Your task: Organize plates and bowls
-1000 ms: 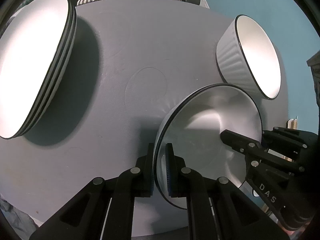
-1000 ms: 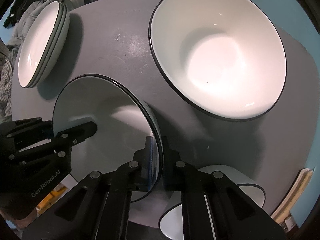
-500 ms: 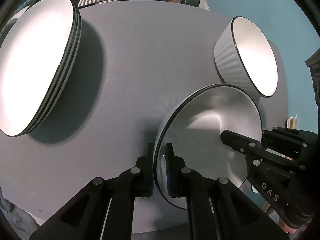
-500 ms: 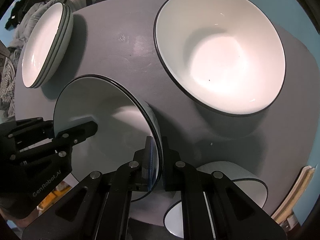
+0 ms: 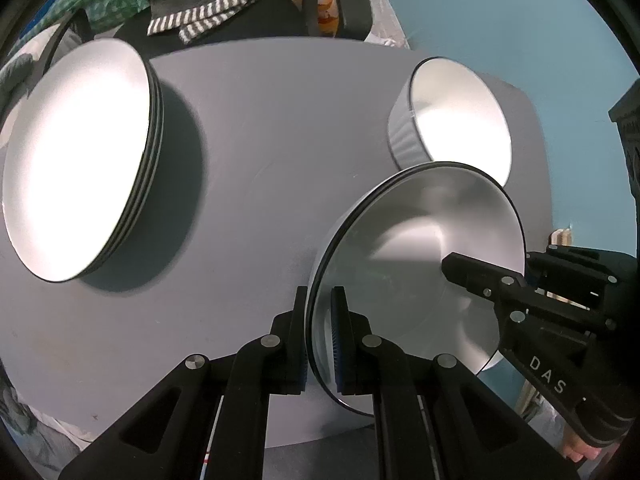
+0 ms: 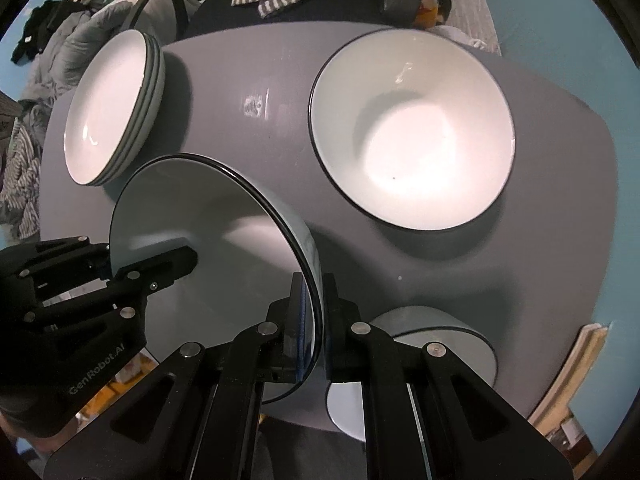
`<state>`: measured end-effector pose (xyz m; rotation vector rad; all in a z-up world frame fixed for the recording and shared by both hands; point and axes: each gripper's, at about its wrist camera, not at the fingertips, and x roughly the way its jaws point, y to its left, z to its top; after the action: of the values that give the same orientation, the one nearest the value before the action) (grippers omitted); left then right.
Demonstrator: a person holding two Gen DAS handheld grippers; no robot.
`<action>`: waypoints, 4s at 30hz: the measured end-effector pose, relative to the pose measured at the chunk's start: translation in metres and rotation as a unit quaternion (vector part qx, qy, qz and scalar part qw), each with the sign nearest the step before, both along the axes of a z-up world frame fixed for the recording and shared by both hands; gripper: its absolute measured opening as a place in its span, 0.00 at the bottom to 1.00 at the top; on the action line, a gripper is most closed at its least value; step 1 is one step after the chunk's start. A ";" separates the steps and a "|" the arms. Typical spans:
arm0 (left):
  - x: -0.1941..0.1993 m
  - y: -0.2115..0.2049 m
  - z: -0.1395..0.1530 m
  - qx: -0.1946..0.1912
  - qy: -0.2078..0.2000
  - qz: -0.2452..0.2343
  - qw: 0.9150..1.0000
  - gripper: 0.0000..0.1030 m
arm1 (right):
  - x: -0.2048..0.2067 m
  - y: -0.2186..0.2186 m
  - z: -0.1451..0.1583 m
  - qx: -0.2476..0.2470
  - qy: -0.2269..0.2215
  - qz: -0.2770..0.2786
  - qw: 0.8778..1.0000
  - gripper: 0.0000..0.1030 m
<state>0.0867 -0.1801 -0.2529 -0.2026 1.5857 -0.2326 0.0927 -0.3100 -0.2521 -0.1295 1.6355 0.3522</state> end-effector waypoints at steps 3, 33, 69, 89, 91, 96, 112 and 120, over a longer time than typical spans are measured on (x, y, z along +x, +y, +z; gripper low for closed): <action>-0.001 -0.004 0.007 -0.001 -0.005 -0.006 1.000 0.09 | 0.003 -0.002 0.011 -0.002 -0.007 -0.001 1.000 0.07; 0.080 -0.058 0.023 0.011 -0.033 -0.052 0.998 0.09 | 0.076 -0.069 0.043 -0.006 -0.016 -0.065 0.998 0.07; 0.096 -0.064 0.008 0.061 -0.030 -0.060 0.996 0.33 | 0.099 -0.081 0.029 -0.034 0.011 -0.064 0.997 0.19; 0.062 -0.061 0.057 0.031 -0.080 -0.042 0.995 0.54 | 0.068 -0.088 0.070 -0.074 -0.066 -0.050 0.994 0.50; 0.058 -0.063 0.061 0.030 -0.084 -0.046 0.995 0.55 | 0.063 -0.088 0.075 -0.075 -0.074 -0.052 0.993 0.51; 0.046 -0.066 0.067 0.025 -0.090 -0.055 0.994 0.59 | 0.053 -0.090 0.083 -0.073 -0.082 -0.056 0.992 0.53; 0.012 -0.078 0.079 0.006 -0.087 -0.075 0.993 0.59 | 0.015 -0.107 0.099 -0.068 -0.097 -0.085 0.989 0.56; -0.004 -0.089 0.076 0.002 -0.082 -0.097 0.992 0.59 | -0.004 -0.114 0.101 -0.071 -0.099 -0.094 0.988 0.56</action>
<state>0.0832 -0.2692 -0.1767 -0.0245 1.4425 -0.3877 0.0884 -0.4241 -0.1514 -0.1133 1.4618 0.0751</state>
